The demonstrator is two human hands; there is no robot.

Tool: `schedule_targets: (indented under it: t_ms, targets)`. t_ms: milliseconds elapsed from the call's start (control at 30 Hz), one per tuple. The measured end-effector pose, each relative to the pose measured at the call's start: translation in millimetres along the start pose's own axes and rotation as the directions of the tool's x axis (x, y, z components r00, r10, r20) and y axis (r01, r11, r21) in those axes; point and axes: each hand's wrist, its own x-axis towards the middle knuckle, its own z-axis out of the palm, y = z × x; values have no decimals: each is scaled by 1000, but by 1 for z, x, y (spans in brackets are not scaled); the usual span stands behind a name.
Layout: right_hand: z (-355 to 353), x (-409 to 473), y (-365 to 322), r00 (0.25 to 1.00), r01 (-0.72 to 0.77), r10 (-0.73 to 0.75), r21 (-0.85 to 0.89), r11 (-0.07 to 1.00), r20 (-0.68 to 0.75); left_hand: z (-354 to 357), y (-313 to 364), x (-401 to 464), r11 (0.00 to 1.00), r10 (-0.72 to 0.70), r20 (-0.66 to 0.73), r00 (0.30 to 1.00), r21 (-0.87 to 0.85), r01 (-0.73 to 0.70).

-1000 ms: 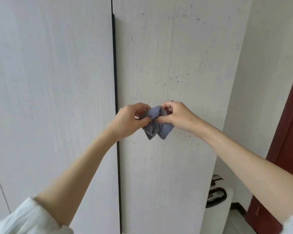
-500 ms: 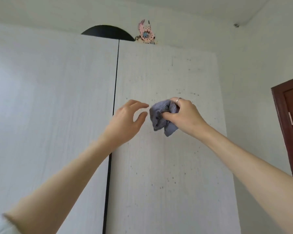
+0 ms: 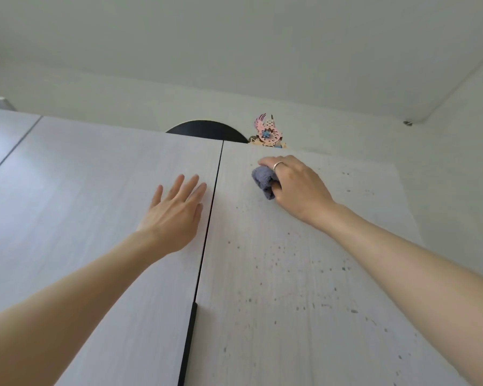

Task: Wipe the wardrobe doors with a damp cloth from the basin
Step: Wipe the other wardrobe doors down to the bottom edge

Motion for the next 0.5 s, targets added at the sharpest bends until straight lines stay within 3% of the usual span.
schedule_targets:
  t_ms: [100, 300, 367, 433, 500]
  targets:
    - [14, 42, -1, 989, -96, 98, 21, 995, -109, 5, -12, 6, 997, 20, 42, 999, 74, -23]
    - [49, 94, 1, 930, -315, 329, 107, 943, -162, 16, -19, 9, 998, 18, 27, 999, 62, -20]
    - [62, 101, -16, 962, -221, 242, 158, 962, -129, 17, -24, 10, 997, 26, 4, 1000, 69, -27]
    - [70, 96, -33, 999, -26, 34, 170, 985, -40, 18, -25, 10, 997, 29, -14, 999, 73, -28]
    - [73, 80, -39, 987, 146, -157, 192, 971, 43, 18, -26, 10, 997, 24, -17, 1000, 75, -23]
